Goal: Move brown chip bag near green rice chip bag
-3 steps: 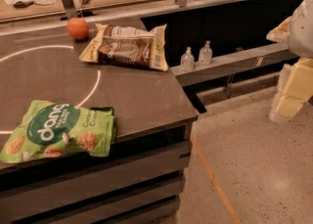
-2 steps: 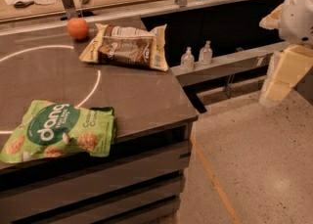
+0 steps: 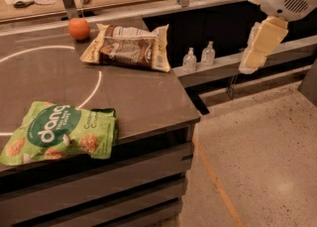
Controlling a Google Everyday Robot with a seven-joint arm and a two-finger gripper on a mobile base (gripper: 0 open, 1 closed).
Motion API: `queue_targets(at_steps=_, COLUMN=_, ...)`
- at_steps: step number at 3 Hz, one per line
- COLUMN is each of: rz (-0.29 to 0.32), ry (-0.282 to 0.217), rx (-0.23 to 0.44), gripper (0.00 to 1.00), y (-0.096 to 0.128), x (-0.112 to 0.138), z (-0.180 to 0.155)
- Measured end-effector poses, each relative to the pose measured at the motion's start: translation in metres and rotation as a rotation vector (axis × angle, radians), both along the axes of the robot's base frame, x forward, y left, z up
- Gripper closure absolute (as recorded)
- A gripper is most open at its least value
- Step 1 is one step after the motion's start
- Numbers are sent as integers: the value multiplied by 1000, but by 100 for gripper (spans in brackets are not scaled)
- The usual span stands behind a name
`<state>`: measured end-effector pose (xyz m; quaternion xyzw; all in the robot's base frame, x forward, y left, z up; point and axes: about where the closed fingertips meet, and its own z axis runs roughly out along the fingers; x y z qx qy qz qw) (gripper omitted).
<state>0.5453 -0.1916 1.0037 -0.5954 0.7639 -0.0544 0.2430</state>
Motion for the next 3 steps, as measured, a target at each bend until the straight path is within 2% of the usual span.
queue_targets(at_steps=1, rz=0, ry=0, rx=0, gripper=0, y=0, x=0, z=0)
queue_targets(at_steps=2, rz=-14, ry=-16, rx=30, gripper=0, y=5, x=13, z=-7)
queue_targets(at_steps=3, rz=-16, ry=-64, rx=89, gripper=0, y=19, x=48, z=-16)
